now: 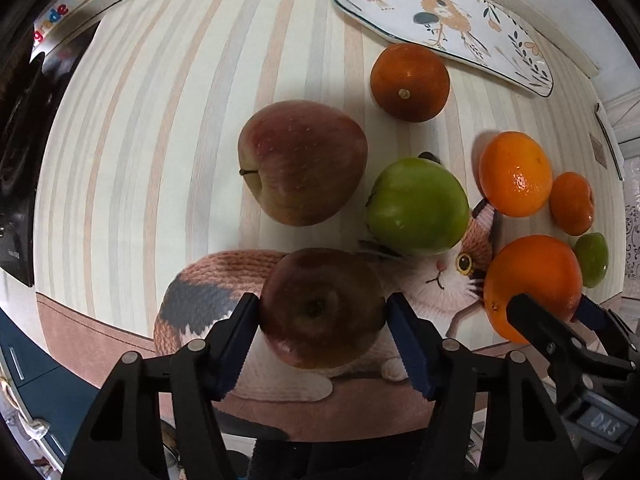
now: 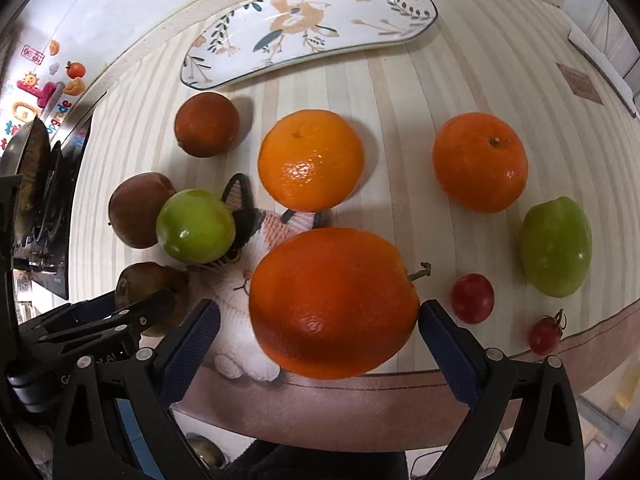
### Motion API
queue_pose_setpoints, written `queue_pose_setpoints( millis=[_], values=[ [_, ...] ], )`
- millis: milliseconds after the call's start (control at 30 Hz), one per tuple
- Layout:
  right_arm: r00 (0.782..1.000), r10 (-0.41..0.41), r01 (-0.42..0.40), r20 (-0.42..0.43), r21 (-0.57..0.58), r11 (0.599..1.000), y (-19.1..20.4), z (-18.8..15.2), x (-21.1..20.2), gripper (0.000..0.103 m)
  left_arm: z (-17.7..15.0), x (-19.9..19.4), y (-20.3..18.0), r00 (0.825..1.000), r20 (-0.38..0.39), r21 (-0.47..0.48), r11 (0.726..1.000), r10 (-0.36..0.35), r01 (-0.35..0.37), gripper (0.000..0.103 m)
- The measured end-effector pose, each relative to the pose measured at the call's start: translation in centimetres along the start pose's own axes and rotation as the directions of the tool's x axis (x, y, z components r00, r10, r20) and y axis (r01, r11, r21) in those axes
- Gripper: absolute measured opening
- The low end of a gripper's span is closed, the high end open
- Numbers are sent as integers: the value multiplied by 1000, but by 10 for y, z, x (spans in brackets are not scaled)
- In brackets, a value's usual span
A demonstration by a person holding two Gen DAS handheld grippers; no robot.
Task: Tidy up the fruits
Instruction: 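Grasp the red apple with the left tool while the right tool grasps the large orange, then carry the apple and orange onto the floral plate and open both tools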
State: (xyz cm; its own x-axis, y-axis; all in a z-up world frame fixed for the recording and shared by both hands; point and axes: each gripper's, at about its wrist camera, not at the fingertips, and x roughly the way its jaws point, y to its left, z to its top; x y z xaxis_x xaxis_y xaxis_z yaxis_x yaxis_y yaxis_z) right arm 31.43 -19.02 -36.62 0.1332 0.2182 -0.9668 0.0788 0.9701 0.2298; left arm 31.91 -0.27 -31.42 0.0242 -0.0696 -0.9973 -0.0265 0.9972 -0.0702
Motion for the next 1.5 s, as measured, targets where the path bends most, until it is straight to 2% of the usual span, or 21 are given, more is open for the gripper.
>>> queue_pose_setpoints(
  millis=[100, 167, 467, 733, 967, 1067, 1200, 1367, 1500],
  values=[
    [1000, 8, -8, -22, 17, 1000, -6, 1, 8, 90, 0, 1, -1, 1000, 8, 6, 1000, 4, -4, 63],
    [998, 41, -39, -37, 32, 999, -9, 0, 13, 88, -1, 2, 0, 1000, 11, 1, 1000, 3, -3, 63],
    [999, 42, -41, -27, 20, 999, -8, -5, 13, 87, 4, 1, -9, 999, 30, -4, 1000, 19, -19, 62],
    [997, 81, -81, -7, 11, 997, -8, 0, -4, 87, 6, -45, -19, 995, 101, 8, 1000, -9, 8, 62],
    [986, 162, -161, 44, -7, 987, -6, 16, -52, 87, 29, -100, -26, 978, 190, 22, 996, -90, 88, 62],
    [979, 188, -187, 73, -18, 982, -5, 33, -69, 87, 53, -118, -38, 969, 209, 38, 991, -131, 126, 62],
    [975, 189, -186, 118, -38, 982, 1, 80, -79, 87, 105, -126, -52, 964, 219, 55, 989, -148, 140, 62],
    [979, 149, -142, 140, -64, 988, 2, 149, -60, 87, 175, -104, -58, 969, 190, 24, 987, -161, 159, 62],
    [987, 117, -109, 108, -81, 991, -2, 204, -25, 87, 228, -70, -64, 978, 132, 5, 987, -162, 163, 62]
  ],
)
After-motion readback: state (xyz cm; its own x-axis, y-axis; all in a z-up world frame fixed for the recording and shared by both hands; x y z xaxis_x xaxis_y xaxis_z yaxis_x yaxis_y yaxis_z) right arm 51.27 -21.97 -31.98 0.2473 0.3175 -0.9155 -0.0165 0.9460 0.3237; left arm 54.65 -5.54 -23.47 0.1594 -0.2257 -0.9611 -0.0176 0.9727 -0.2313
